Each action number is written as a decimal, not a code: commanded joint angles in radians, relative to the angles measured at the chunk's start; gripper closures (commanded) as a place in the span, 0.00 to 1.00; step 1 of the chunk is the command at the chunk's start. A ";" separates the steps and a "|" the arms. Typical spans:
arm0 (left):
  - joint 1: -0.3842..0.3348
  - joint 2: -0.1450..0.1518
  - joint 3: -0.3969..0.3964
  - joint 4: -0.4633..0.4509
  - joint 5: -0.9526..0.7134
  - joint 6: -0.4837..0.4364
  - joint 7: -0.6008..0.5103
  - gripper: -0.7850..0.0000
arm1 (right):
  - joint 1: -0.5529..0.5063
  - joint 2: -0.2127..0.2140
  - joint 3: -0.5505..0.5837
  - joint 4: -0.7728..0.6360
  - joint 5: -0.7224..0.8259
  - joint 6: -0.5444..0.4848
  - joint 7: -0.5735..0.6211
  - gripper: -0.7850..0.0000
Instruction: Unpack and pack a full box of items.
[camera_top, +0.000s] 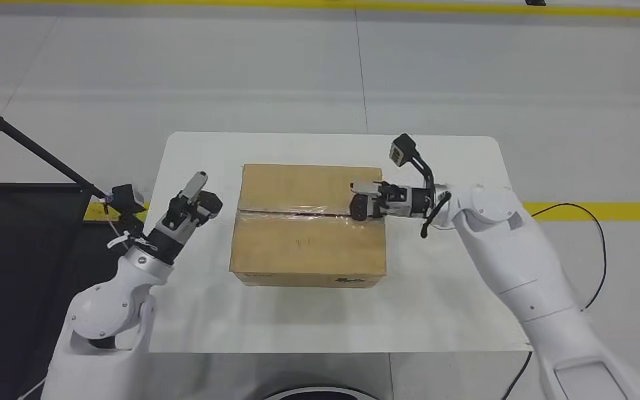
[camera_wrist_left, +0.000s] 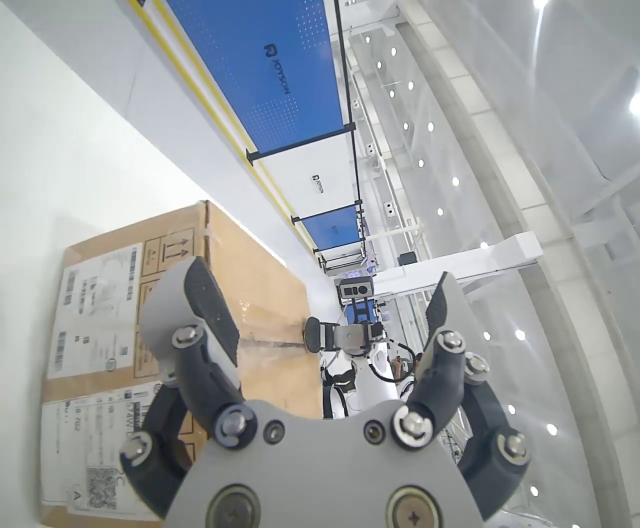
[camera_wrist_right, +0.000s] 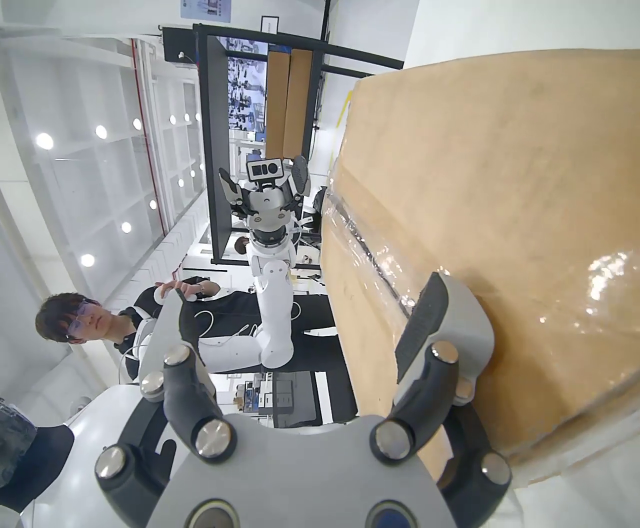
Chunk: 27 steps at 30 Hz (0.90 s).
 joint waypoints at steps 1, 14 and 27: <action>-0.008 0.000 0.015 0.015 -0.003 0.000 -0.006 0.00 | 0.010 -0.009 -0.019 0.007 0.001 0.004 -0.006 0.00; -0.011 0.003 0.051 0.039 -0.034 -0.006 -0.016 0.00 | 0.086 -0.099 -0.194 0.048 0.002 0.044 -0.114 0.00; 0.016 0.007 0.035 0.038 -0.094 -0.041 -0.007 0.00 | 0.174 -0.223 -0.350 0.098 -0.014 0.056 -0.296 0.00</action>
